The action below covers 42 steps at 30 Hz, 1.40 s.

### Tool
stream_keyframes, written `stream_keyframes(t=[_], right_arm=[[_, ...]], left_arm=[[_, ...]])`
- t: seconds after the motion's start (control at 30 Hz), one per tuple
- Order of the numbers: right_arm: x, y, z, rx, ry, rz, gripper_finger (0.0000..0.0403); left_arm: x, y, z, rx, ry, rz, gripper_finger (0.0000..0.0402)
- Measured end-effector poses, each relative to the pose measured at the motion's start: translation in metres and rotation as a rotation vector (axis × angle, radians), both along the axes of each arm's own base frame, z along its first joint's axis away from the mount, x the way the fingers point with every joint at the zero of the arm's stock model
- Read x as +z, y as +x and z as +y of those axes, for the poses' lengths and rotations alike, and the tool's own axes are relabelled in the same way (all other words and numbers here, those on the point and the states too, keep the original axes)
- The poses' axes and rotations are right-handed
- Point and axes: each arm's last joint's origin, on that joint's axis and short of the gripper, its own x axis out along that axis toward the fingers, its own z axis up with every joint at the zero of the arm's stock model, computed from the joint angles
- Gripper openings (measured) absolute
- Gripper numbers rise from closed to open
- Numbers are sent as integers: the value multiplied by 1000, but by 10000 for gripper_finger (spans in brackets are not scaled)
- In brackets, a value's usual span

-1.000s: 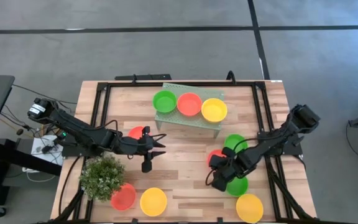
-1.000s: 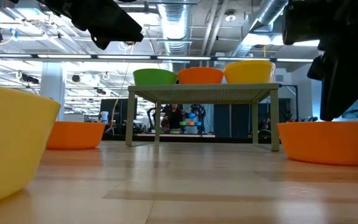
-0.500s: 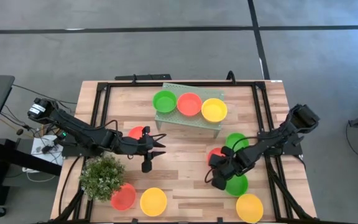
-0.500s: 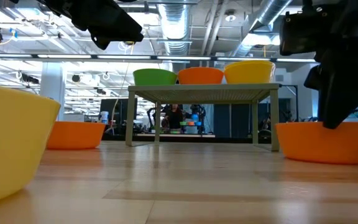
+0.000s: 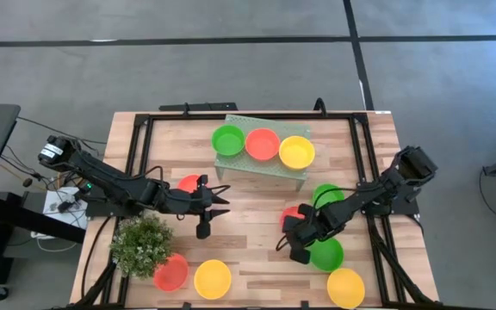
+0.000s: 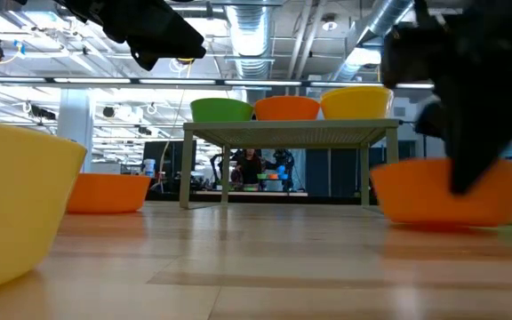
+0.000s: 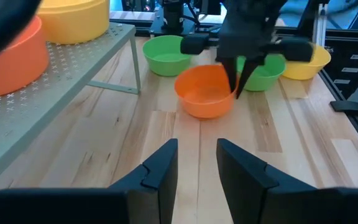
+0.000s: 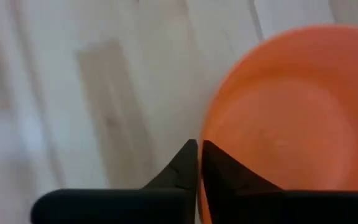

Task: Pick & Place Mini bowls
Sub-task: Stack the orange bowl on top of the orange bowl on the shelf

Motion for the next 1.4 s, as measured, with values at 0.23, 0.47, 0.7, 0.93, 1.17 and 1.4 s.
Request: stream_keyframes(t=[0.23, 0.47, 0.7, 0.93, 1.17, 1.4], right_arm=[[64, 30, 8, 198, -18, -159, 5], [141, 58, -23, 291, -333, -309, 6], [182, 78, -83, 417, -440, -383, 8], [179, 76, -152, 359, -510, -233, 3], [175, 71, -191, 344, -391, -213, 4], [172, 68, -200, 410, -387, -193, 4]], left_arm=[[0, 0, 0, -1, 1, -1, 112], [0, 0, 0, -1, 3, -1, 112], [0, 0, 0, -1, 3, -1, 112], [0, 0, 0, -1, 3, -1, 112], [0, 0, 0, -1, 1, -1, 112], [0, 0, 0, 1, -4, -1, 112]])
